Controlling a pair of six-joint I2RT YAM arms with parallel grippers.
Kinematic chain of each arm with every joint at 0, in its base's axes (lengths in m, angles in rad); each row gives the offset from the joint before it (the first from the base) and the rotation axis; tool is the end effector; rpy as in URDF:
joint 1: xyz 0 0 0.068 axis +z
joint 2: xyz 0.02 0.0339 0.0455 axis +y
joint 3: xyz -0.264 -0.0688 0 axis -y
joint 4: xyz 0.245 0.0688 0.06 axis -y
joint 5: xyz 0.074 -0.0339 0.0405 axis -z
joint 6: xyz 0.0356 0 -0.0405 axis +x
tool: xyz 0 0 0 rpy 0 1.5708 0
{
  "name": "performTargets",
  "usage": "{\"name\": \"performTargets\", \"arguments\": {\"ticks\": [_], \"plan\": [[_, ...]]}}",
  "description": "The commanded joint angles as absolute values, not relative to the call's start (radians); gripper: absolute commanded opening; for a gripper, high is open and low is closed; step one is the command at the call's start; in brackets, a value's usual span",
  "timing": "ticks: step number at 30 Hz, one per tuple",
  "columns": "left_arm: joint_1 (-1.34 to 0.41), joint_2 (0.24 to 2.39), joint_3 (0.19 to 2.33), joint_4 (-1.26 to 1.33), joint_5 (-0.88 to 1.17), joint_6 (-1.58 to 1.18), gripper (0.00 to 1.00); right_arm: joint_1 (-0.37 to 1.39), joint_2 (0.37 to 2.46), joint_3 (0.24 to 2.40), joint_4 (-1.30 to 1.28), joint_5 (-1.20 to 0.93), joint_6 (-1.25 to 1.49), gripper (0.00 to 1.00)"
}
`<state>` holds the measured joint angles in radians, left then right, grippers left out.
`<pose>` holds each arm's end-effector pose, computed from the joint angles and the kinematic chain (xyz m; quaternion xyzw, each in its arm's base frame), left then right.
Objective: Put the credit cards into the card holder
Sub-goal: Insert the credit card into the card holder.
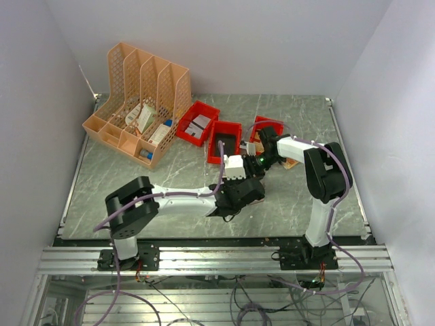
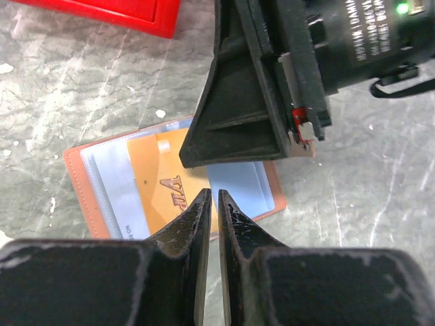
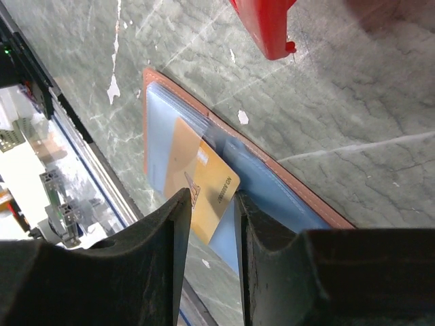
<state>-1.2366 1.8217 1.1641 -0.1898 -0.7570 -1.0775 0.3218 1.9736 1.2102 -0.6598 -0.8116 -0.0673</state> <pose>0.1485 -0.3531 0.1921 -0.0613 0.8767 -0.1621 0.4487 0.3300 0.1372 0.1329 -0.2057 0.8934 0.3991 0.0172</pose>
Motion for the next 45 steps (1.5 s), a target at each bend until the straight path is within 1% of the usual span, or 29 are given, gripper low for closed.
{"name": "performTargets", "arguments": {"ticks": [1, 10, 12, 13, 15, 18, 21, 27, 34, 45], "plan": [[-1.244, 1.735, 1.101, -0.128, -0.770, -1.012, 0.21, 0.315, 1.945, 1.215, -0.654, -0.786, -0.090, 0.32], [-1.227, 1.555, 0.846, -0.022, -0.683, -0.988, 0.21, 0.307, 1.863, 1.180, -0.634, -0.733, -0.129, 0.31], [-1.206, 1.515, 0.787, 0.008, -0.646, -1.000, 0.23, 0.307, 1.849, 1.165, -0.627, -0.720, -0.133, 0.27], [-1.194, 1.495, 0.746, 0.027, -0.630, -1.007, 0.26, 0.309, 1.846, 1.157, -0.623, -0.715, -0.133, 0.24], [-1.168, 1.457, 0.692, 0.064, -0.592, -1.020, 0.28, 0.309, 1.846, 1.141, -0.618, -0.704, -0.136, 0.18], [-1.116, 1.421, 0.629, 0.125, -0.530, -1.030, 0.27, 0.312, 1.854, 1.129, -0.622, -0.689, -0.148, 0.06], [-1.059, 1.433, 0.600, 0.162, -0.445, -1.033, 0.24, 0.323, 1.864, 1.123, -0.617, -0.652, -0.147, 0.02], [-1.021, 1.530, 0.629, 0.201, -0.348, -1.013, 0.20, 0.354, 1.886, 1.127, -0.615, -0.616, -0.143, 0.01], [-1.017, 1.642, 0.675, 0.213, -0.286, -0.995, 0.18, 0.369, 1.904, 1.131, -0.611, -0.604, -0.139, 0.01], [-1.013, 1.703, 0.723, 0.212, -0.259, -0.976, 0.17, 0.396, 1.906, 1.146, -0.612, -0.688, -0.143, 0.01]]}}
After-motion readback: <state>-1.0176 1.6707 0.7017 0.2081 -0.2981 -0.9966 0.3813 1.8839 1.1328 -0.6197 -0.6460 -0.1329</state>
